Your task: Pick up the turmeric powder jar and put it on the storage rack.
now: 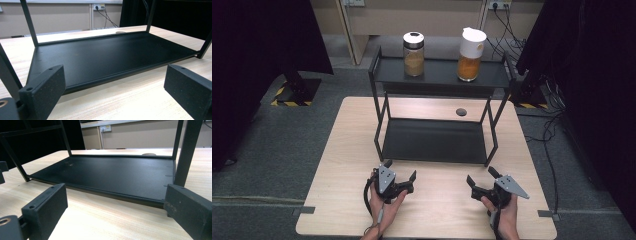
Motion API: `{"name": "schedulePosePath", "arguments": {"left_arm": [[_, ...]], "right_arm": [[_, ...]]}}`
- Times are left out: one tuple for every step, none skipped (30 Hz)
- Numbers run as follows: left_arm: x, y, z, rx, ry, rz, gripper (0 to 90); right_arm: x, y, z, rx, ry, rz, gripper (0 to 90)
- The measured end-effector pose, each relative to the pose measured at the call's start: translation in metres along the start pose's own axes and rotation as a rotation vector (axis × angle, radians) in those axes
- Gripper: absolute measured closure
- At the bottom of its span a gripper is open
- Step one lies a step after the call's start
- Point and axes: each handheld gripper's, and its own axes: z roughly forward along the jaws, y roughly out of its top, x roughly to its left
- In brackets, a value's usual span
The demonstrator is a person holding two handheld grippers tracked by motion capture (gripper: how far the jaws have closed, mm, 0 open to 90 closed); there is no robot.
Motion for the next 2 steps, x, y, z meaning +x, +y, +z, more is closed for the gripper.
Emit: {"name": "schedulePosePath", "arguments": {"left_arm": [[0.0001,0.0000,0.0002,0.000,0.000,-0.002,2.8],[0.0003,0.0000,0.0003,0.000,0.000,-0.005,2.8]], "right_arm": [[0.0000,0.0000,0.0000,0.000,0.000,-0.001,5.2],[0.0000,0.0000,0.0000,0.000,0.001,-0.002,5.2]]}}
